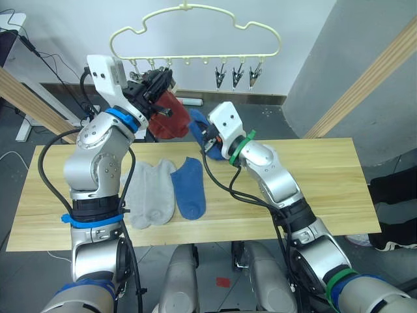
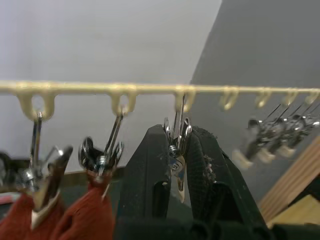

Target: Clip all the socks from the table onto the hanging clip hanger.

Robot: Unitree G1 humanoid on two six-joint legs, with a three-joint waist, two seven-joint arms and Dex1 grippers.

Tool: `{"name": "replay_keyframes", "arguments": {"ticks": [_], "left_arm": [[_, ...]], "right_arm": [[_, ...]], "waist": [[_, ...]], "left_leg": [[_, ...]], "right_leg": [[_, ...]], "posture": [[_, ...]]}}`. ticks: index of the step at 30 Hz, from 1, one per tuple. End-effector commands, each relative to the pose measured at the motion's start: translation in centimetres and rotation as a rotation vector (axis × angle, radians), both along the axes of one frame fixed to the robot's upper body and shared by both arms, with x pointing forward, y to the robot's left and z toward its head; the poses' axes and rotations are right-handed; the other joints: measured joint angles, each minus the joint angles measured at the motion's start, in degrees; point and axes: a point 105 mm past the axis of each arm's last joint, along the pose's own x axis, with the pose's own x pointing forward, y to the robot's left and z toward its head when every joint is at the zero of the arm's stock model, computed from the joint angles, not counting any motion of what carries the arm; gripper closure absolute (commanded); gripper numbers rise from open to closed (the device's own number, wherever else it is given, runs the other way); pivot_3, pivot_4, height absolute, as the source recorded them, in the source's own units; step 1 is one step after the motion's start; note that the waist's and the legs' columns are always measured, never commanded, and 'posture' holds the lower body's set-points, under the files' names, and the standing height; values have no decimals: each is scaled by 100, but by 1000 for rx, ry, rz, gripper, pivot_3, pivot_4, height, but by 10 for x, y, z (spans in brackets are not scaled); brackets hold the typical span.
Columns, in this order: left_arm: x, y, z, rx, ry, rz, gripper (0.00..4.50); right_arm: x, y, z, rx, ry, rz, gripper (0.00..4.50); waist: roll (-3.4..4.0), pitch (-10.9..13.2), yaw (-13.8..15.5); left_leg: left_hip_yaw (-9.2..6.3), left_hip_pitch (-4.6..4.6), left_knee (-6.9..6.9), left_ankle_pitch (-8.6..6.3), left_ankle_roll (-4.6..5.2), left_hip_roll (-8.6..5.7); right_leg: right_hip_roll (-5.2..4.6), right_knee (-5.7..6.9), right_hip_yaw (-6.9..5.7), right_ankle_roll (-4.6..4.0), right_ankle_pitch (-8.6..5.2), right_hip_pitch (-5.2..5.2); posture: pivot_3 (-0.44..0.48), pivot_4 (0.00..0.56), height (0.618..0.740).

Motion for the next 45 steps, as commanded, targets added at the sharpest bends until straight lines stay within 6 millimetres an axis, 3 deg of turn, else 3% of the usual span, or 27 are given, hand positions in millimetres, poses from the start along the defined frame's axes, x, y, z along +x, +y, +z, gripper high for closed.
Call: {"name": "replay_keyframes", "arguments": {"ticks": [1,8,18,38,45], "left_arm": [[-15,-6,19,-3,-61,-56,4233],[-17,-12,17,-35,-13,-105,4233],[-12,-6,19,-71,36,-123,4233],[-10,-4,20,-85,58,-134,4233],[-12,-5,18,-80,60,-137,4233]], "right_arm": [[-3,10,10,16,-40,51,4500],[-2,23,20,39,-69,88,4500],[-6,21,35,111,-139,80,4500],[6,18,28,165,-93,10,4500],[6,21,38,205,-115,11,4500]], "waist": [[0,0,1],[0,0,2],[0,0,2],[0,0,0],[0,0,1]], "left_leg": [[0,-1,0,0,0,1],[-3,-4,5,1,-1,-1],[-3,-4,5,1,-2,0],[-3,-4,6,1,-2,0],[-2,-4,6,2,-2,0]], "right_leg": [[-5,0,1,-1,1,0],[-12,2,-3,-3,2,1],[-11,2,-3,-4,2,0],[-11,3,-4,-5,3,0],[-11,3,-3,-5,3,0]], "posture": [[-31,382,740],[-29,374,740],[-50,376,740],[-51,374,740],[-48,374,740]]}}
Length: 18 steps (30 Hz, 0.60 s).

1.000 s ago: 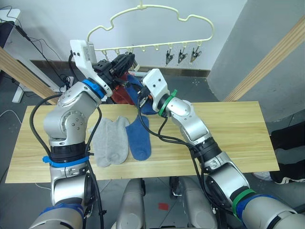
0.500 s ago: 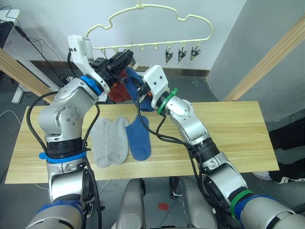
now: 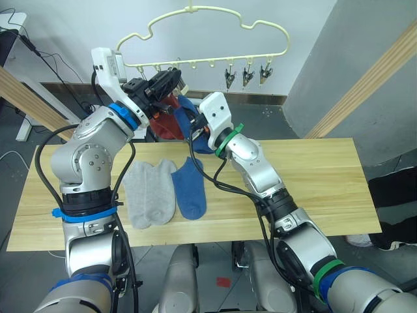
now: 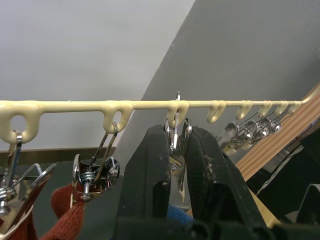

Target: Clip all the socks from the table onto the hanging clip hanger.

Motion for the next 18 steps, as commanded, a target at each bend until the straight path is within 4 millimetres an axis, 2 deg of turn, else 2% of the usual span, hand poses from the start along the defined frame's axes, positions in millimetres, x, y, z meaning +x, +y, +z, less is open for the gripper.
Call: {"name": "replay_keyframes", "arguments": {"ticks": [1,18], "left_arm": [[-9,1,15,-4,-62,-5,4233],[-11,2,11,1,-53,-7,4233]], "right_arm": [[-7,5,28,80,-80,20,4500],[-6,10,37,109,-88,38,4500]], "waist": [[0,0,0],[0,0,2]], "left_leg": [[0,0,0,0,0,0],[0,0,0,0,0,0]], "right_leg": [[0,0,0,0,0,0],[-1,0,0,-1,0,0]], "posture": [[-48,374,740],[-39,374,740]]}}
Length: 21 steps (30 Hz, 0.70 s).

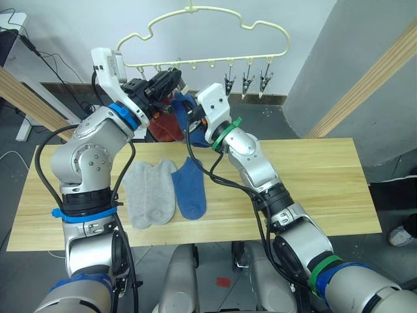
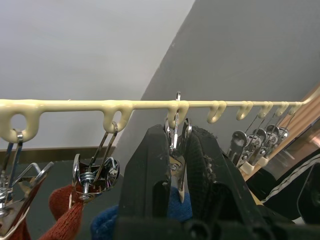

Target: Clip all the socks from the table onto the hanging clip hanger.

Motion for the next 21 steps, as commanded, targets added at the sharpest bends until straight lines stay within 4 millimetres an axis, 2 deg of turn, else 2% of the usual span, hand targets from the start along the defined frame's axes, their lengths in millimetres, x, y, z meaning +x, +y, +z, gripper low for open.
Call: {"name": "replay_keyframes", "arguments": {"ticks": [1,3,9,13,16,21], "left_arm": [[-11,1,11,17,-65,-7,3673],[-11,1,10,29,-62,-7,3283],[-17,-1,6,49,-59,-32,1580],[-18,2,4,83,-72,-13,1580],[-18,3,2,92,-73,-5,1551],[-20,1,-1,102,-75,-6,1551]], "right_arm": [[-9,8,25,65,-65,46,4500],[-10,11,27,65,-66,53,4500],[-9,16,26,64,-53,69,4500],[-9,19,25,64,-37,87,4500],[-8,19,20,54,-13,94,3762],[-7,17,12,17,-5,87,2102]], "waist": [[0,0,0],[0,0,-4],[0,0,2],[0,0,7],[0,0,9],[0,0,9]], "left_leg": [[0,0,0,0,0,0],[1,0,0,0,0,0],[0,0,0,0,0,0],[0,0,0,0,0,0],[-1,0,0,0,0,1],[-1,0,0,0,0,1]], "right_leg": [[0,0,0,0,0,0],[0,0,0,0,0,0],[0,0,0,-1,0,0],[0,0,0,-1,0,0],[0,0,0,-1,1,0],[0,1,0,-1,1,0]], "posture": [[-39,374,740],[-35,372,740],[-24,369,740],[-19,366,740],[-16,365,740],[-21,372,740]]}}
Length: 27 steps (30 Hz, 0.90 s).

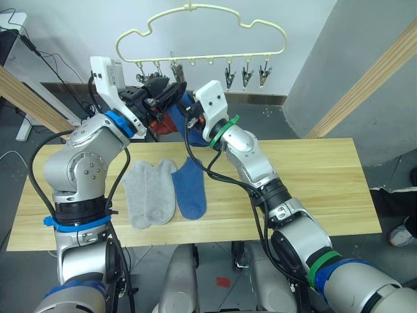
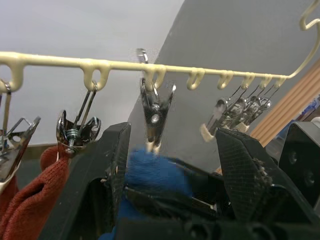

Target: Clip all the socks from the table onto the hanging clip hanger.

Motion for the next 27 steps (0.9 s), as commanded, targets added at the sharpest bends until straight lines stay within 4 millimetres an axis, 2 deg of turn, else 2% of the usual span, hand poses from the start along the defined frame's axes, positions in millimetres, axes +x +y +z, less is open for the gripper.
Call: {"name": "replay_keyframes", "arguments": {"ticks": [1,3,8,12,14,20,24,27], "left_arm": [[-10,-3,10,31,-70,-12,1551],[-10,-4,9,36,-71,-15,1551],[-10,-4,8,52,-86,-3,1551],[-15,-2,6,93,-108,-4,1551],[-19,-2,4,110,-119,-9,1551],[-34,7,-11,252,-146,-12,1551],[-46,8,-23,389,-213,-62,1551],[-61,5,-39,493,-250,-131,1551]], "right_arm": [[-11,11,10,0,-37,48,1771],[-11,10,7,-17,-35,48,1122],[-14,1,-10,-64,-11,46,1122],[-22,-13,-27,-114,23,50,1122],[-25,-23,-35,-147,37,38,1122],[-52,-71,-53,-240,57,3,1122],[-75,-95,-52,-253,42,-24,1122],[-92,-112,-47,-264,32,-40,1122]], "waist": [[0,0,0],[0,0,-1],[0,0,2],[0,0,4],[0,0,6],[0,0,9],[0,0,5],[1,0,4]], "left_leg": [[0,0,0,0,0,0],[1,0,0,0,0,0],[0,0,0,0,0,-1],[1,0,-1,0,0,-1],[0,0,-1,0,0,-1],[-2,1,-3,0,0,0],[2,2,-3,0,0,-1],[-1,5,-5,2,-4,0]], "right_leg": [[0,0,0,0,0,0],[0,0,1,0,0,0],[0,0,1,0,0,1],[-1,-1,2,0,0,1],[0,-1,3,0,0,0],[2,1,2,2,-1,-1],[2,1,8,28,-16,-2],[8,1,6,31,-18,-2]], "posture": [[-21,372,740],[-23,376,740],[-25,377,740],[-25,379,740],[-22,381,740],[-8,390,740],[-3,394,740],[0,395,740]]}}
